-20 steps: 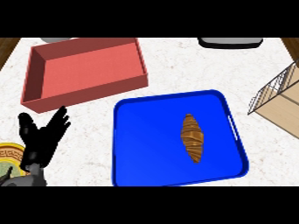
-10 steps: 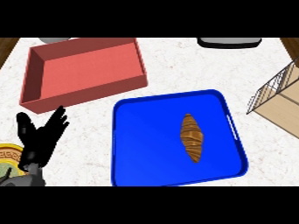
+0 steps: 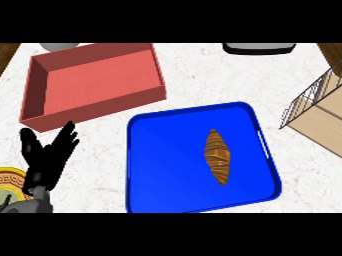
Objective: Pick the lemon from the tray and place it in the tiered shelf
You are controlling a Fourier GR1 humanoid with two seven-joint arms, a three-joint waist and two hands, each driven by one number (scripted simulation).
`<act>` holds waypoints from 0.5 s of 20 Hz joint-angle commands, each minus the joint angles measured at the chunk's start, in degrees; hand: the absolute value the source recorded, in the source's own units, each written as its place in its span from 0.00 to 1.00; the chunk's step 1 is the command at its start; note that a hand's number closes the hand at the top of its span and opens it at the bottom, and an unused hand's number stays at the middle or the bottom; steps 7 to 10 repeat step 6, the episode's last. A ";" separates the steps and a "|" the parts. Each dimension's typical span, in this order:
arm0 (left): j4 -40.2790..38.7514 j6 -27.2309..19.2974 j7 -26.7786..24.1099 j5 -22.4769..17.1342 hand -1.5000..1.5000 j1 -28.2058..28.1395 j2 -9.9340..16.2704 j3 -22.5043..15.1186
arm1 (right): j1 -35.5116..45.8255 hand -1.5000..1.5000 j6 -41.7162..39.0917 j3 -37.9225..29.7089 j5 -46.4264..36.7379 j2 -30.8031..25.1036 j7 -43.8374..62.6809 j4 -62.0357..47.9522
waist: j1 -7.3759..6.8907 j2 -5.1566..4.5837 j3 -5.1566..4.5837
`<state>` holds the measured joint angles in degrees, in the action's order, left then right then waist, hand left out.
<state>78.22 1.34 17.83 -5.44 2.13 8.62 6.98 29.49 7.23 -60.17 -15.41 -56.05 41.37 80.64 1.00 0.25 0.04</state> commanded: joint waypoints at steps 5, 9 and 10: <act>-0.05 -1.67 -1.13 1.33 0.50 -0.66 -1.60 -0.63 | -12.68 0.00 -13.29 -18.11 11.04 -2.82 -4.16 -0.78 | 0.39 0.04 -0.01; -4.23 -1.57 -3.64 2.36 0.50 0.60 -2.19 -1.08 | -11.67 0.00 -14.92 -19.77 13.13 -6.49 -5.38 -4.64 | 0.70 -0.02 -0.03; -4.23 -1.57 -3.64 2.36 0.50 0.60 -2.19 -1.08 | -11.67 0.00 -14.92 -19.77 13.13 -6.49 -5.38 -4.64 | 0.70 -0.02 -0.03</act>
